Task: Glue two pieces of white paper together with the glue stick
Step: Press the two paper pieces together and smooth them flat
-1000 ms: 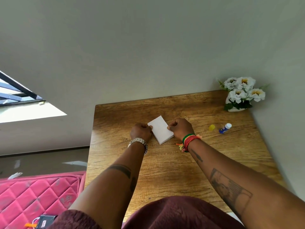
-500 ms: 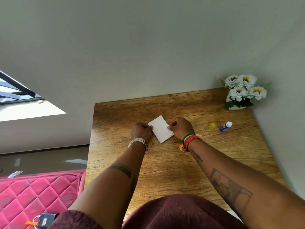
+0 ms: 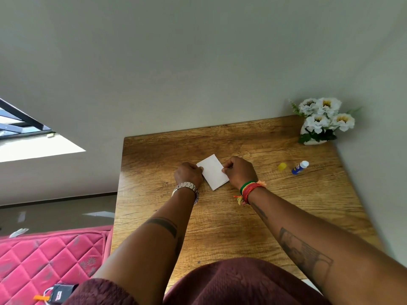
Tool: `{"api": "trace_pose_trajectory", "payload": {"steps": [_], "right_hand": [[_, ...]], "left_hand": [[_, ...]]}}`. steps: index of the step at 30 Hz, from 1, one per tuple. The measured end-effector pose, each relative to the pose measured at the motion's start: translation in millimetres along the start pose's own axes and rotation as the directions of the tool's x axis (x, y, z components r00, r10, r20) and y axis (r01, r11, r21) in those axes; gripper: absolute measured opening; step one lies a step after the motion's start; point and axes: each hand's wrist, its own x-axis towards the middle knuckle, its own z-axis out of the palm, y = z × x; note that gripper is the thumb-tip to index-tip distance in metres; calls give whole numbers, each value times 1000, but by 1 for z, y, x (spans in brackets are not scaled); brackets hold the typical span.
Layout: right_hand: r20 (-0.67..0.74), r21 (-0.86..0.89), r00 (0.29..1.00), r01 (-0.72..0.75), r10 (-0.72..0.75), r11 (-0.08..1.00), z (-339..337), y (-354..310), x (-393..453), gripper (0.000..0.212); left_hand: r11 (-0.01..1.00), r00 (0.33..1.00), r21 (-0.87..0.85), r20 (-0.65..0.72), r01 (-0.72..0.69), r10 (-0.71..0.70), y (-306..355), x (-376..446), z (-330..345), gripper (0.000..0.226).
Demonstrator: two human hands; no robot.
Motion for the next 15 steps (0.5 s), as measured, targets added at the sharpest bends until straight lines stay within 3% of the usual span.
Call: {"api": "trace_pose_trajectory", "payload": {"steps": [5, 10, 13, 15], "right_hand": [[-15, -59, 997, 70, -71, 996, 4, 2, -2, 4], [25, -232, 980, 197, -197, 953, 10, 7, -3, 37], [85, -307, 968, 250, -236, 918, 13, 10, -2, 42], [130, -335, 960, 280, -250, 900, 12, 10, 0, 44]], "left_hand": [[999, 1000, 36, -1, -5, 5, 3, 0, 3, 20], [999, 998, 10, -41, -46, 46, 4, -10, 7, 23], [987, 985, 34, -61, -160, 162, -3, -15, 4, 29], [930, 942, 176, -35, -324, 334, -14, -19, 3, 33]]}}
